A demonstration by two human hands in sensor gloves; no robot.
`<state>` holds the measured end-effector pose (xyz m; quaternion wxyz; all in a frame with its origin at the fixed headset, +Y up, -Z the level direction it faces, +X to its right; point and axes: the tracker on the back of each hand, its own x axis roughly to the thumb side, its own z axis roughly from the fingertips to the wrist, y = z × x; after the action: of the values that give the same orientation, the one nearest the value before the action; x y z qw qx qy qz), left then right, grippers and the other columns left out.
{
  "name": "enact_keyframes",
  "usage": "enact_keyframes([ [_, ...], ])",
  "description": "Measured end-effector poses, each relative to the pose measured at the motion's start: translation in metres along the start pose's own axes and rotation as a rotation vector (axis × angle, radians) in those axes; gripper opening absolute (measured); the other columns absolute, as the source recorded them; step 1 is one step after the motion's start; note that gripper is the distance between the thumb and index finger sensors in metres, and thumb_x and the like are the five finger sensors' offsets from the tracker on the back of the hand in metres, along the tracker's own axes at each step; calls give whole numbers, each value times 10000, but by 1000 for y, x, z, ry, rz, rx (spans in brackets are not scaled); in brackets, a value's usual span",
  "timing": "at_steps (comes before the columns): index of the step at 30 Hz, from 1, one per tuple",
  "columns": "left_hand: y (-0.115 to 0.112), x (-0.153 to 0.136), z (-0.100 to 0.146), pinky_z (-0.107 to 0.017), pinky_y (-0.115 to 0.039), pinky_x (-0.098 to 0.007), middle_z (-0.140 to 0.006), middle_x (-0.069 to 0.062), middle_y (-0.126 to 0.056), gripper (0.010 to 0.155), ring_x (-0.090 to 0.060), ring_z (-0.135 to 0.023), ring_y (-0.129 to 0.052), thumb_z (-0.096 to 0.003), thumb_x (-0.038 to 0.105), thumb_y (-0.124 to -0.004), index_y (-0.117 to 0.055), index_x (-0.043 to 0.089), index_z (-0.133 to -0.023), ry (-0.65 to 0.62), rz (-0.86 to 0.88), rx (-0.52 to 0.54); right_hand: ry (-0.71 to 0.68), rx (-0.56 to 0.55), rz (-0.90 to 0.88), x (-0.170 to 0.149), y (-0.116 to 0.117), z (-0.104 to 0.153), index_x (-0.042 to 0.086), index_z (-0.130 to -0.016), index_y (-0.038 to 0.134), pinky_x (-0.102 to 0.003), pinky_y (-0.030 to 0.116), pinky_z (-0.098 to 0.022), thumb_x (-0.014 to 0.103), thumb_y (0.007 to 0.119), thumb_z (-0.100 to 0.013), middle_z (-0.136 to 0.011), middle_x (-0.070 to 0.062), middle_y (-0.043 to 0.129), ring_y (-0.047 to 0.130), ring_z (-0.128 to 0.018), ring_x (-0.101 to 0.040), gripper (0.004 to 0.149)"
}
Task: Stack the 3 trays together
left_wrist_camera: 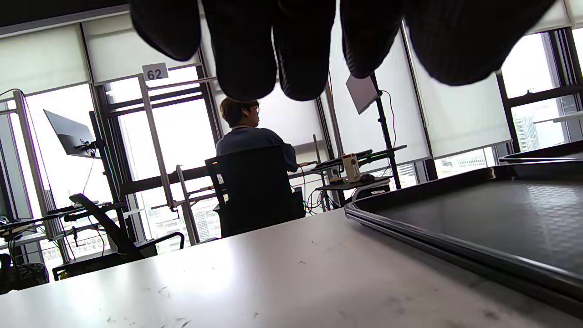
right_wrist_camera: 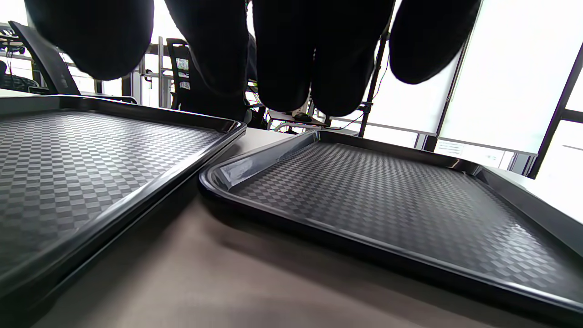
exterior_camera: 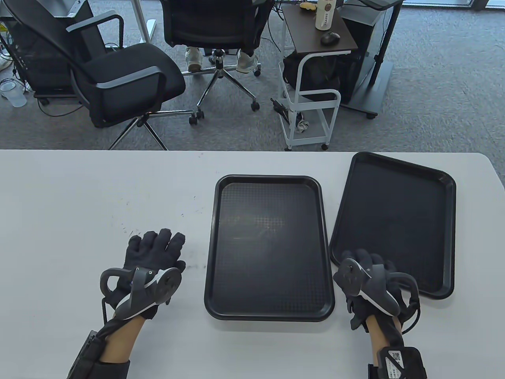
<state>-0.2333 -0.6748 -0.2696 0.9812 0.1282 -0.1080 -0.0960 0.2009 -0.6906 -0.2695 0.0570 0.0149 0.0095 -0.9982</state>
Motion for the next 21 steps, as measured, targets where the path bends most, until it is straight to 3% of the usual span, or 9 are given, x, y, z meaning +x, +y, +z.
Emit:
enact_keyframes([
  [21,-1,0,7,-799,-564,-590,-1160,31,-731,714,-342,-1074,-768,-405,585,-807,-657,402,-1079,-22,15,2,33,162,120,-2,45,-15,340,-979,648,-593,688,-637,558,768,-414,-1072,-57,776,830,-931,-343,617],
])
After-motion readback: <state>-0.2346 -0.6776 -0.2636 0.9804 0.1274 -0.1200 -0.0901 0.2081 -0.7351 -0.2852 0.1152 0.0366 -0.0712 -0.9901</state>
